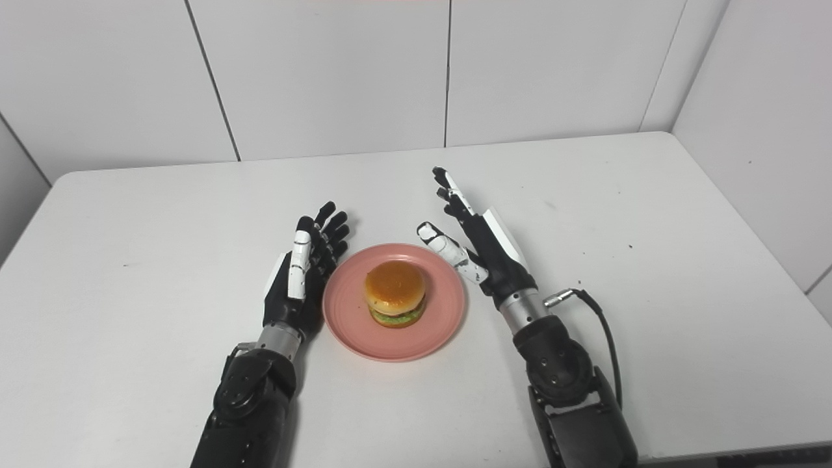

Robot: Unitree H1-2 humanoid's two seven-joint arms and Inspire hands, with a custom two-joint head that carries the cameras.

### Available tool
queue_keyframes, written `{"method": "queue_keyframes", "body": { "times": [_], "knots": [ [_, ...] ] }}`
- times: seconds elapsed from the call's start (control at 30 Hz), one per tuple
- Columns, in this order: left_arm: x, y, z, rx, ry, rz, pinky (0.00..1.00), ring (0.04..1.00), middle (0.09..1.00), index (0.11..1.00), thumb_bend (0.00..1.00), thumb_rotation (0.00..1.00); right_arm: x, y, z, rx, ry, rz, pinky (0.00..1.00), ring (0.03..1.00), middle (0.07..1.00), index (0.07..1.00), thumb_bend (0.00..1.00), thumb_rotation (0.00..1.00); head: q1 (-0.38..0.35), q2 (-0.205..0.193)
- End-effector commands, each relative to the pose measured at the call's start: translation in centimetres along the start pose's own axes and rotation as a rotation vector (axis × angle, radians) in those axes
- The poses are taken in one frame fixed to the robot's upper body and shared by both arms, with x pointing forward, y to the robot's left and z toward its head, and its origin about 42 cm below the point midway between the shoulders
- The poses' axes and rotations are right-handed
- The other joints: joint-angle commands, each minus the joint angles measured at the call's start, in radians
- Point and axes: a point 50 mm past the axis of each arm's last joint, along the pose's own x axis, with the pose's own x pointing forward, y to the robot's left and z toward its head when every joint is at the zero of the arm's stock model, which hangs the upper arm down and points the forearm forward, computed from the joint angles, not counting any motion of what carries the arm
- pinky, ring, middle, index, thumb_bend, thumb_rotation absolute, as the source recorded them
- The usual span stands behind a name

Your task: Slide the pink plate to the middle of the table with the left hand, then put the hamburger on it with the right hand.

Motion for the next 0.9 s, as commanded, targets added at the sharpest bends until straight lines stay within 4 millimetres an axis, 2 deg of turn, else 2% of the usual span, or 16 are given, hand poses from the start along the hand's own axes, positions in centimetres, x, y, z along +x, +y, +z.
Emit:
{"method": "queue_keyframes", "body": {
  "times": [0.0,0.33,0.43,0.5,0.63,0.87],
  "knots": [
    [-0.1,0.5,0.6,0.047,-0.035,-0.009,1.00,0.998,0.995,0.992,0.60,1.00,0.6,-0.2,1.0,0.066,-0.021,-0.047,0.95,0.974,0.999,1.000,0.60,1.00,0.003,0.002],
    [-0.7,1.1,0.6,0.116,-0.040,-0.056,1.00,1.000,1.000,1.000,0.62,1.00,-1.2,1.8,-1.0,0.235,0.031,-0.113,0.99,1.000,1.000,1.000,0.65,0.94,0.007,0.002],
    [-0.9,1.2,0.7,0.144,-0.052,-0.058,1.00,1.000,1.000,1.000,0.62,1.00,-1.7,2.2,-1.6,0.274,0.044,-0.127,1.00,1.000,1.000,1.000,0.64,0.92,0.007,0.003],
    [-1.0,1.3,0.8,0.161,-0.062,-0.054,1.00,1.000,1.000,1.000,0.60,1.00,-1.9,2.5,-1.9,0.297,0.052,-0.139,1.00,1.000,1.000,1.000,0.60,0.93,0.008,0.002],
    [-1.2,1.1,0.8,0.178,-0.081,-0.039,1.00,1.000,1.000,1.000,0.57,1.00,-2.1,2.6,-2.3,0.318,0.071,-0.171,1.00,1.000,1.000,1.000,0.61,0.97,0.008,0.002],
    [-1.3,0.8,0.8,0.194,-0.101,-0.003,1.00,1.000,1.000,1.000,0.53,1.00,-2.2,2.8,-3.0,0.359,0.072,-0.200,1.00,1.000,1.000,1.000,0.60,0.98,0.006,0.005]
  ]
}}
